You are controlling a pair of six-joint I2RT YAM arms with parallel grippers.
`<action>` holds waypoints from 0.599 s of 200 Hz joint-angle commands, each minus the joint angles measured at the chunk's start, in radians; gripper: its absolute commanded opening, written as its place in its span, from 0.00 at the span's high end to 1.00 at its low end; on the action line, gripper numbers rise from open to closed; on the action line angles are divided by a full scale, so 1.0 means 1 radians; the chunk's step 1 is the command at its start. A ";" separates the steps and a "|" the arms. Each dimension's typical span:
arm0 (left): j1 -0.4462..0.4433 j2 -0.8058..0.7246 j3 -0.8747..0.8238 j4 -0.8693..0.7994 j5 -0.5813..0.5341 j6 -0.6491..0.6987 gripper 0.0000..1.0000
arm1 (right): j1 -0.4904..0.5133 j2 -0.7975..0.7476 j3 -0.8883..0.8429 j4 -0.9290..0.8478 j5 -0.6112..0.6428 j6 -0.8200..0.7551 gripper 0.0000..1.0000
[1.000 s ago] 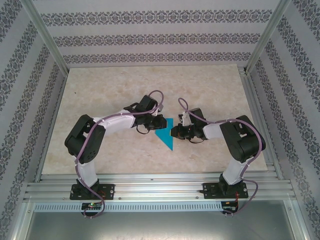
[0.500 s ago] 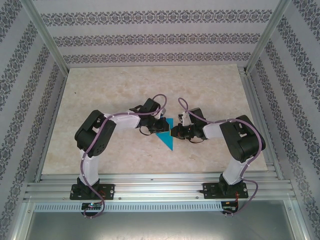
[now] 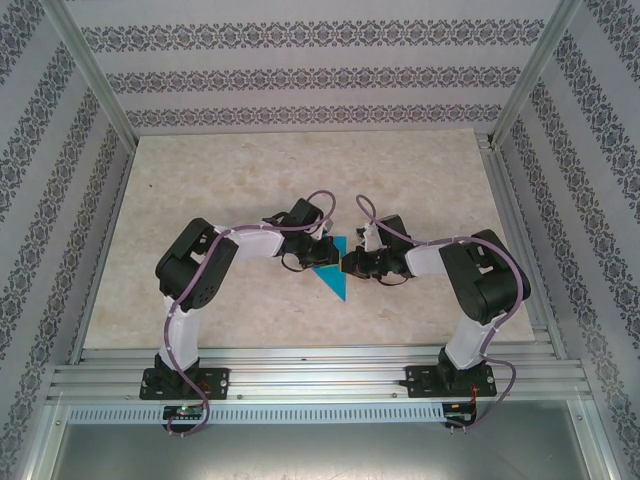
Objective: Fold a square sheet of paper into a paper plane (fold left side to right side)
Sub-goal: Fourth fold the wing at the center of the table.
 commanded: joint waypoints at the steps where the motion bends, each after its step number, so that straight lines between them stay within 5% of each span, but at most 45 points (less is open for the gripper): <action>1: -0.008 0.024 0.012 -0.005 -0.035 0.012 0.90 | 0.020 0.058 0.011 -0.016 0.068 -0.042 0.90; 120: -0.008 0.020 -0.035 -0.002 -0.066 0.016 0.91 | 0.023 -0.261 -0.019 -0.172 0.080 -0.041 0.78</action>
